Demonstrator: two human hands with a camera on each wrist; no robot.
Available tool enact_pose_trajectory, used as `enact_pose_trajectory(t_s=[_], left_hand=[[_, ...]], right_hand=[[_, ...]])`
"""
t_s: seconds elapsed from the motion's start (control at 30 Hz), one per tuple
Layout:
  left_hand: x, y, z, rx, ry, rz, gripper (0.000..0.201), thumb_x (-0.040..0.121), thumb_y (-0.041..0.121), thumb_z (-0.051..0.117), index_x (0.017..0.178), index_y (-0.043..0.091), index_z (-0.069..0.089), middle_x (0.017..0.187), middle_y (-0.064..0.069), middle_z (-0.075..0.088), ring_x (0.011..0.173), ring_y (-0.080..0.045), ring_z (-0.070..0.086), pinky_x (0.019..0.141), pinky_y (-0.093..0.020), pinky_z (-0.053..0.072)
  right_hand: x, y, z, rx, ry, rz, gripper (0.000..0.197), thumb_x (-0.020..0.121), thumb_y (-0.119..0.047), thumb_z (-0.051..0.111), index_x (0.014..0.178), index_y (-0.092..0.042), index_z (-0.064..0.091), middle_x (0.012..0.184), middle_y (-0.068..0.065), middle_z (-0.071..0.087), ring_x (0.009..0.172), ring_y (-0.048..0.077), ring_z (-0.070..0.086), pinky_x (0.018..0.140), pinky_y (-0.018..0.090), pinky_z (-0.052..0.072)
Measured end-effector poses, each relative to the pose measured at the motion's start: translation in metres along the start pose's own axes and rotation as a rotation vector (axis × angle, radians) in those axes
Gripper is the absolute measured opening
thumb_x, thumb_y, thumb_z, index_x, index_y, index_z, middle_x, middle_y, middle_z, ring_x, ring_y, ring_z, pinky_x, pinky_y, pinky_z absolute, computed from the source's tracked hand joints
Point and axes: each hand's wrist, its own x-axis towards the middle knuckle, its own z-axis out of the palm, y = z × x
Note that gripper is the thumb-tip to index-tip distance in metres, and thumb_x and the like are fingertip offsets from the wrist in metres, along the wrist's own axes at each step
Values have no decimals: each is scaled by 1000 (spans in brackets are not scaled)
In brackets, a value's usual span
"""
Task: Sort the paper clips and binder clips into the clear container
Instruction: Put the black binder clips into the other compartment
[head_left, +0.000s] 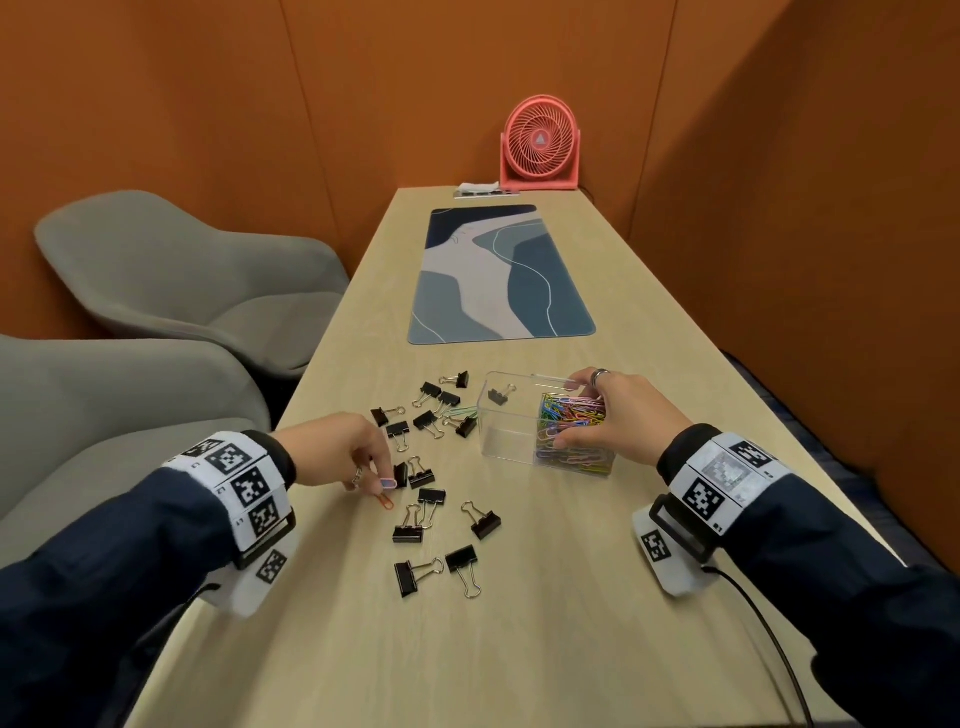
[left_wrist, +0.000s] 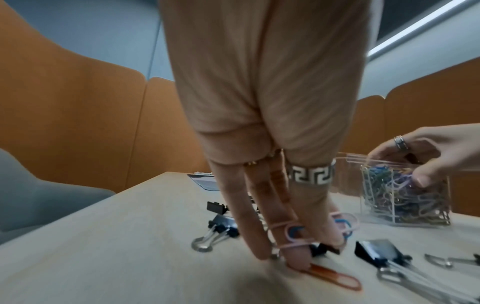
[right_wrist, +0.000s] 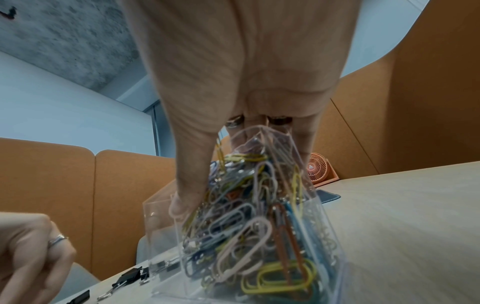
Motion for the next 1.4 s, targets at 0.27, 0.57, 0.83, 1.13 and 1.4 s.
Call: enact_pose_trajectory(t_s=[0.27,0.57,0.83,1.13,1.4], left_hand=[[8,-3,7,101,0,31,19,76,14,76,94,19,76,94,1,69,73,-4,53,73,-19,46],[10,-3,12,162,-11,34,7,83,16,69,90,15,69,75,15,59,69,1,52,71,-13,41],[3,-4,20,197,-2,21,15,89,26,61,80,28,50,81,16,55,74,-3,50,64,-7,37],[2,28,-12,-164,210,34,14,85,12,66,76,16,57,73,1,70,60,-1,60,63,-19,50],[46,116,-33,-80,260,187,14,83,8,68,77,18,60,83,-7,69,68,-14,63,64,-17,50]], right_hand=[[1,-1,0,-6,10,1,70,67,-41,79,126,-17,51,110,1,64,89,12,56,82,23,46],[-1,-1,1,3,12,1,69,67,-40,79,125,-17,50,109,1,63,89,12,57,83,25,48],[-1,-1,1,14,11,3,69,68,-40,79,126,-17,50,109,1,63,88,12,56,81,22,46],[0,1,2,23,7,-2,70,69,-40,79,127,-17,49,111,1,63,88,11,56,80,20,45],[2,3,3,23,7,-10,72,68,-41,79,129,-16,48,114,2,62,96,15,58,86,25,46]])
